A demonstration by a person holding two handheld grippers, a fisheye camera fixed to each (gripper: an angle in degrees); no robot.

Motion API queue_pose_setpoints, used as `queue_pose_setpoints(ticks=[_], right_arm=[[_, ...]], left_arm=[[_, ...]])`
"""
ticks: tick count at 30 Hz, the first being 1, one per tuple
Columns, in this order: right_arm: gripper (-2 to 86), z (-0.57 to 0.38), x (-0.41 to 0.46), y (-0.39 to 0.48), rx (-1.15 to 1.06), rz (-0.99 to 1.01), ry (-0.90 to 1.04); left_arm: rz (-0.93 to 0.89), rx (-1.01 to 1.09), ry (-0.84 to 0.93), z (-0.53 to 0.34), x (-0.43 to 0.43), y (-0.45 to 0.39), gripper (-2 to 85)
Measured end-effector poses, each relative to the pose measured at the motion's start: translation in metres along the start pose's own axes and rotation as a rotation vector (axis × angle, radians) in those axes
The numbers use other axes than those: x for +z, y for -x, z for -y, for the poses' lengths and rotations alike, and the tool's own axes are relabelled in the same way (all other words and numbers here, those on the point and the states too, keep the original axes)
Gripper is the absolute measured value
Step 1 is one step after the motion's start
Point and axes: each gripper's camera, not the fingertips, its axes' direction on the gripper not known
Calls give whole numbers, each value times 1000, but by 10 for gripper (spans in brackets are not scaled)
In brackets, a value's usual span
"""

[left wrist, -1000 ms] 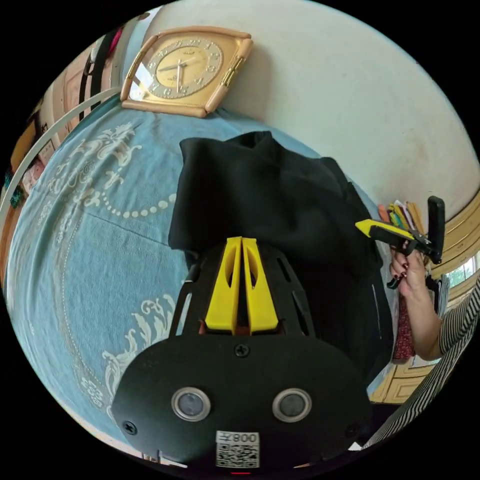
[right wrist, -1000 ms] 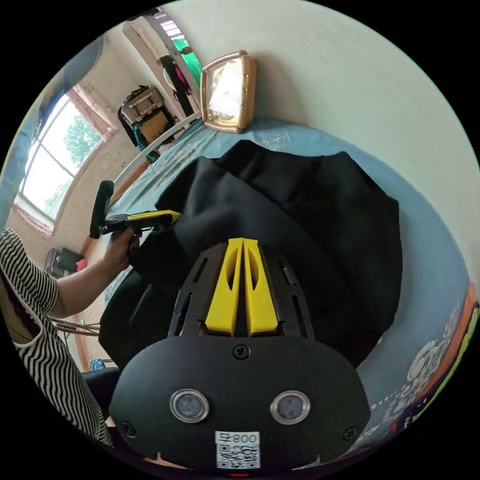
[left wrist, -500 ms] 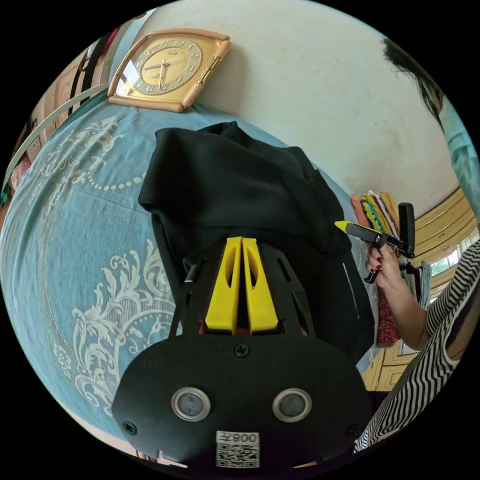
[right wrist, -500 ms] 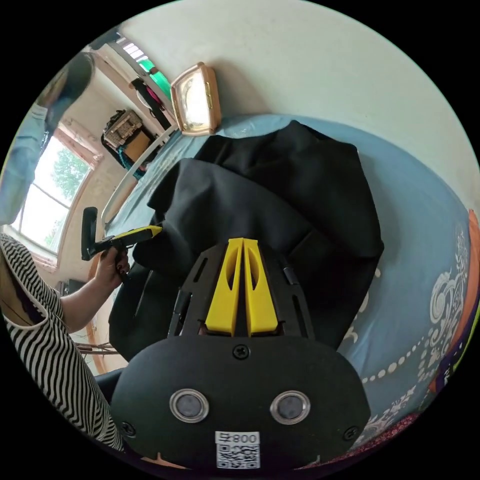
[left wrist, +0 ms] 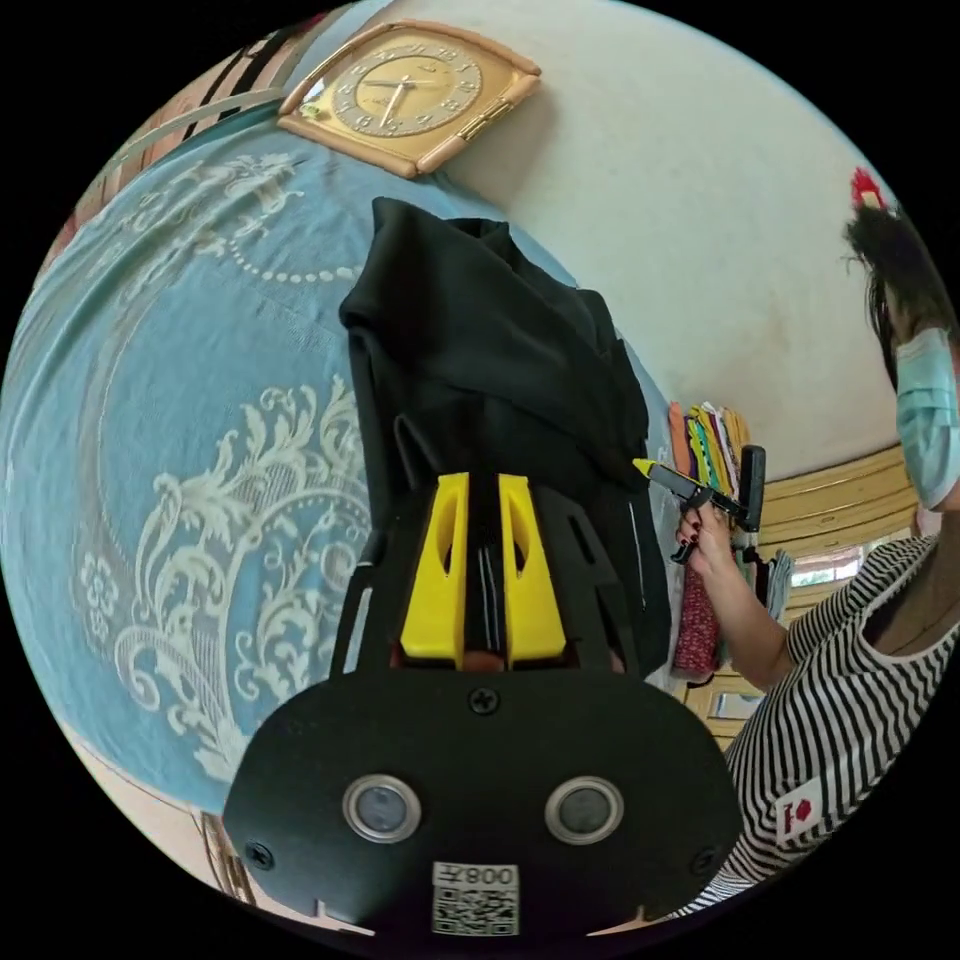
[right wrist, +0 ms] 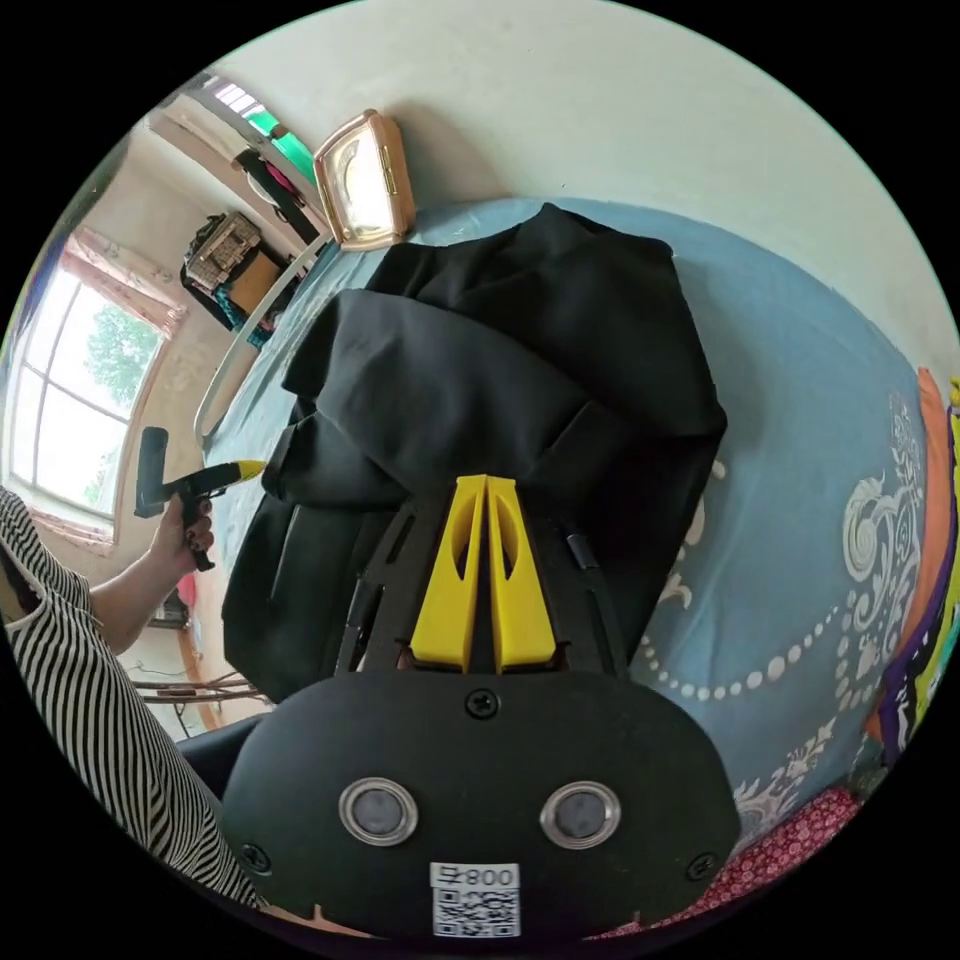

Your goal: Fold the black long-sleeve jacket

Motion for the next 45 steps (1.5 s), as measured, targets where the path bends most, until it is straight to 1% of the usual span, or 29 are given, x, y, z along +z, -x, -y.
queue_pose_setpoints(ticks=[1,3,4,6,9,11,12,15,16,19,21,24,28,33,35,39,45], right_arm=[[9,-16,-7,-12,44,22,13],[17,-45,-19,-31,108,60,32],[25,-64,-26,-43,159,68,52],[45,-96,-32,-62,229,68,106],[57,-150,-36,-89,353,58,207],[62,-192,-36,-107,444,90,270],[63,-201,-36,-110,462,84,282],[68,-238,-33,-128,558,132,292],[69,-249,-30,-134,579,143,295],[73,-268,-18,-144,579,128,335],[77,-276,-13,-148,574,139,351],[83,-287,-5,-155,574,147,370],[83,-299,10,-170,599,166,391],[72,-300,22,-184,608,166,421],[56,-298,25,-187,587,190,442],[32,-290,25,-188,559,173,465],[20,-276,16,-190,519,182,478]], left_arm=[[-9,-36,23,-9,-4,6,75],[-50,-178,67,-49,-22,26,88],[-53,-207,76,-59,-26,30,90],[-21,-298,151,-96,-36,43,100],[-27,-381,253,-136,-32,59,111],[-20,-409,321,-155,-24,66,116],[-61,-425,343,-166,-18,69,118],[-170,-498,309,-184,-12,81,121],[-177,-504,298,-187,-12,82,122],[-160,-492,292,-196,-17,82,122],[-125,-457,344,-202,-18,80,124],[-149,-461,367,-213,-14,82,125],[-138,-470,397,-220,3,87,120],[-93,-488,438,-222,18,91,83],[-107,-507,434,-224,19,93,70],[-117,-505,423,-226,18,86,37],[-158,-496,402,-227,10,81,26]])
